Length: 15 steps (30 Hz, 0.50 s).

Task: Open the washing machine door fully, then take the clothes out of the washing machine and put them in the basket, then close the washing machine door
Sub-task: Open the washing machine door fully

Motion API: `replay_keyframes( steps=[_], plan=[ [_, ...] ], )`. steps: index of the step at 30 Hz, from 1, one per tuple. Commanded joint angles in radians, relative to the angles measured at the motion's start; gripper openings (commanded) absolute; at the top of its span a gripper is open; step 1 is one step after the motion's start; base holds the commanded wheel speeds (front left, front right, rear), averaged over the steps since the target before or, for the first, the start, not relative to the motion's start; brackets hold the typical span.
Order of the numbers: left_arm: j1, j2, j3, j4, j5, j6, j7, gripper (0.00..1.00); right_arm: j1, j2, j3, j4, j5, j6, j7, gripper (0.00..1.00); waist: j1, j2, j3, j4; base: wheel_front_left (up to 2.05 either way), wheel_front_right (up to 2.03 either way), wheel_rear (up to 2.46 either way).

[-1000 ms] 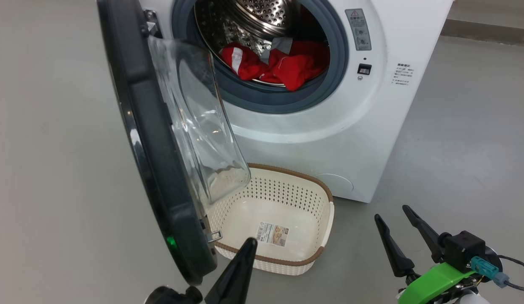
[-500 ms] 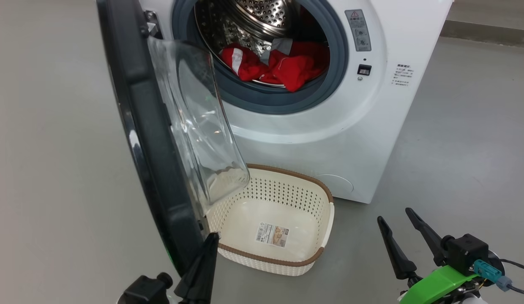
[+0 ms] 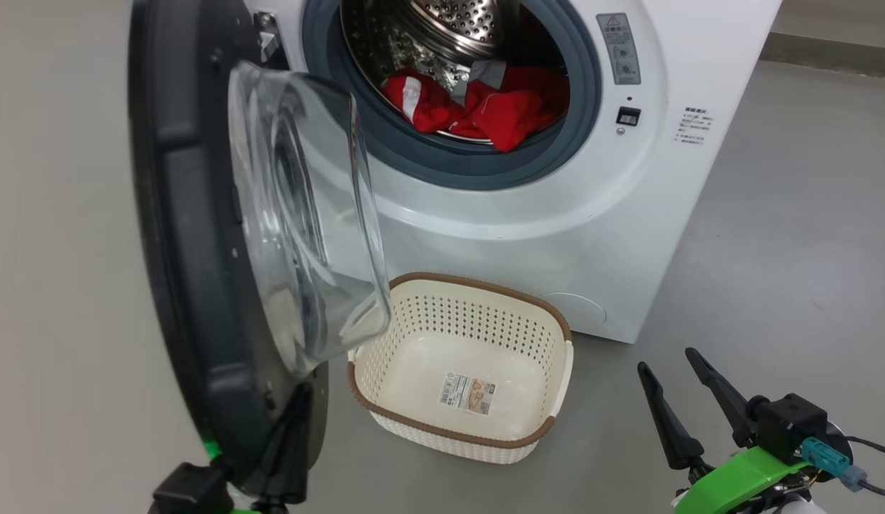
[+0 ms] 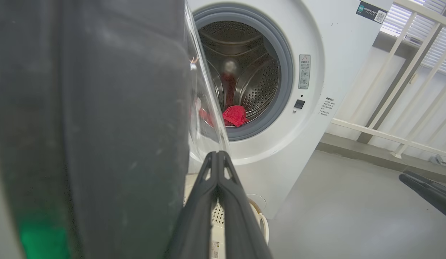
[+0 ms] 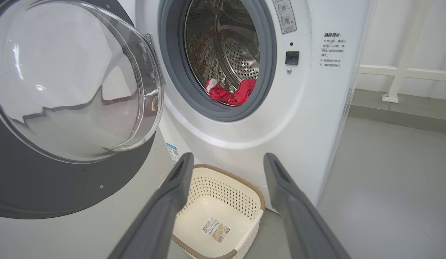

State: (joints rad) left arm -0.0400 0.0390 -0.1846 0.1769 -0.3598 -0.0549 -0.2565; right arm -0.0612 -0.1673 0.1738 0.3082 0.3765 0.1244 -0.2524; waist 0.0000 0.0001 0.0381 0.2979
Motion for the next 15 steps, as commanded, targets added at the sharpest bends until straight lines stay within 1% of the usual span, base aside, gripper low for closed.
replay_keyframes(
  steps=[1, 5, 6, 15],
  plan=[
    [-0.015, 0.011, 0.069, -0.028, 0.016, 0.006, -0.005, 0.0, -0.006, -0.01, 0.013, -0.028, -0.006, 0.006, -0.009, 1.0, 0.0, -0.0001, 0.004, 0.006, 0.0, 0.0, 0.0],
    [-0.005, 0.015, 0.127, -0.027, 0.024, 0.007, -0.005, 0.0, -0.007, -0.008, 0.009, -0.029, -0.009, 0.006, -0.009, 1.0, 0.0, -0.0001, 0.01, 0.016, 0.0, 0.0, 0.0],
    [-0.005, 0.015, 0.127, -0.027, 0.024, 0.007, -0.005, 0.0, -0.007, -0.008, 0.009, -0.029, -0.009, 0.006, -0.009, 1.0, 0.0, -0.0001, 0.01, 0.016, 0.0, 0.0, 0.0],
    [-0.015, 0.036, 0.268, -0.028, 0.042, 0.012, -0.005, 0.0, -0.018, -0.011, 0.014, -0.031, -0.011, 0.006, -0.009, 1.0, 0.0, -0.0001, 0.027, 0.027, 0.0, 0.0, 0.0]
  ],
)
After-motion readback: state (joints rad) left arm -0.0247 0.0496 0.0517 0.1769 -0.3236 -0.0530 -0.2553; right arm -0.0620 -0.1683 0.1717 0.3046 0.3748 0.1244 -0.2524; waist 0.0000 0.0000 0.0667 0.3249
